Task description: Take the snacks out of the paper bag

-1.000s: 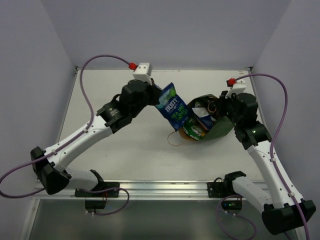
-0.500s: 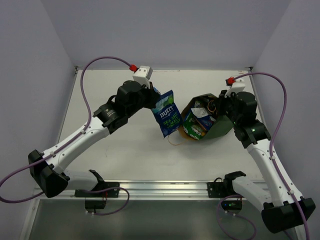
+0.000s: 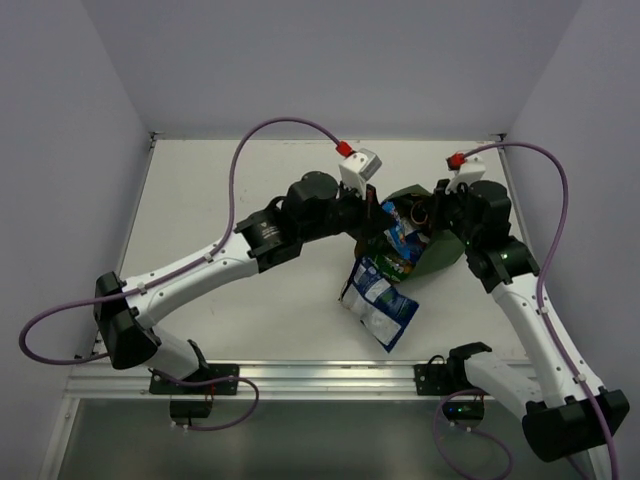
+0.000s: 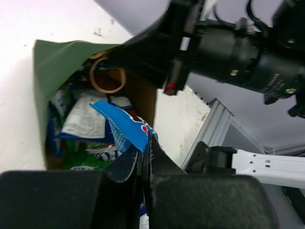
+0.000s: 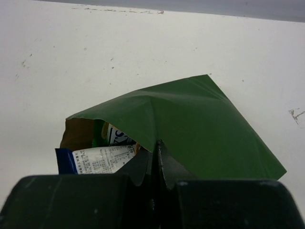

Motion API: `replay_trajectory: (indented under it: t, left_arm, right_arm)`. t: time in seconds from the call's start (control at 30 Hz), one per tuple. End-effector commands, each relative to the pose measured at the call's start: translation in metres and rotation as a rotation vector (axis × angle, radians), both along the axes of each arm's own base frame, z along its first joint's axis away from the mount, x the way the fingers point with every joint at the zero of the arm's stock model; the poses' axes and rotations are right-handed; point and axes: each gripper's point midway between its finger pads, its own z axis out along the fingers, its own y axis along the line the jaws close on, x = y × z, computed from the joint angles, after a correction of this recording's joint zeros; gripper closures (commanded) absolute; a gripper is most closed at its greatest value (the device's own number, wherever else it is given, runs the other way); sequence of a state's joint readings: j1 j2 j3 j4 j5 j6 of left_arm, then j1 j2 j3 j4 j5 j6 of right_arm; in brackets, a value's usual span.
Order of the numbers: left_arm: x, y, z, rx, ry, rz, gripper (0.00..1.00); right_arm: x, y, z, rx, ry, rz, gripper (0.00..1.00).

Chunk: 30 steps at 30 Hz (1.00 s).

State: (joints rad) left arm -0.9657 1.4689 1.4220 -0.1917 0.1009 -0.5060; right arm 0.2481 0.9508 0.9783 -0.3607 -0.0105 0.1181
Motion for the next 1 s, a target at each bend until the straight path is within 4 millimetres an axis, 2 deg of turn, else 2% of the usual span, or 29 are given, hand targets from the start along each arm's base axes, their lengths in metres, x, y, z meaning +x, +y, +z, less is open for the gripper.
replay_trajectory:
  t: [0.0,0.17,0.23,0.3,0.37,0.4,0.47,0.5,0.6,0.67,0.73,0.77,0.83,0.87,0.9,0.93,0.97]
  left_arm:
    - [-0.008,-0.028,0.034,-0.108,-0.043,-0.055,1.00]
    - [0.010,-0.040,0.002,-0.026,-0.042,-0.006,1.00]
    - [0.016,-0.036,-0.003,-0.010,-0.045,0.030,1.00]
    - [0.015,-0.028,0.005,-0.014,-0.064,0.045,1.00]
    - [0.023,-0.013,0.005,0.021,-0.079,0.116,1.00]
    - [0.025,0.001,0.019,0.010,-0.101,0.154,1.00]
    - [0.038,0.027,0.023,0.034,-0.137,0.246,1.00]
    - [0.038,0.037,0.034,0.015,-0.154,0.259,1.00]
    - [0.036,0.046,0.041,0.013,-0.166,0.253,1.00]
    - [0.036,0.048,0.037,0.010,-0.150,0.257,1.00]
    - [0.040,0.054,0.025,0.035,-0.126,0.277,1.00]
    - [0.049,0.064,0.022,0.031,-0.100,0.313,1.00]
    - [0.060,0.079,0.002,0.050,-0.055,0.343,1.00]
    - [0.077,0.100,-0.002,0.045,-0.037,0.409,1.00]
    - [0.086,0.113,-0.012,0.061,-0.025,0.445,1.00]
    - [0.093,0.126,-0.032,0.098,0.002,0.476,1.00]
    - [0.111,0.150,-0.041,0.112,0.021,0.547,1.00]
  right_arm:
    - [0.003,0.007,0.016,0.026,-0.020,0.029,1.00]
    - [0.002,0.010,0.017,0.026,-0.008,0.046,1.00]
    - [0.002,0.010,0.019,0.025,-0.008,0.048,1.00]
    - [0.001,0.009,0.020,0.022,-0.009,0.043,1.00]
    - [-0.001,0.008,0.022,0.021,-0.009,0.045,1.00]
    - [-0.002,0.008,0.022,0.023,-0.009,0.046,1.00]
    - [-0.004,0.009,0.019,0.024,0.003,0.049,1.00]
    - [-0.004,0.009,0.019,0.027,0.004,0.050,1.00]
    - [-0.005,0.010,0.016,0.031,0.009,0.054,1.00]
    - [-0.005,0.011,0.015,0.032,0.013,0.060,1.00]
    - [-0.006,0.011,0.016,0.035,0.012,0.056,1.00]
    - [-0.006,0.011,0.017,0.037,0.011,0.055,1.00]
    - [-0.007,0.011,0.016,0.042,0.016,0.054,1.00]
    - [-0.007,0.011,0.017,0.044,0.017,0.055,1.00]
    - [-0.007,0.012,0.016,0.047,0.021,0.056,1.00]
    - [-0.008,0.012,0.016,0.049,0.021,0.056,1.00]
    - [-0.009,0.013,0.015,0.052,0.026,0.060,1.00]
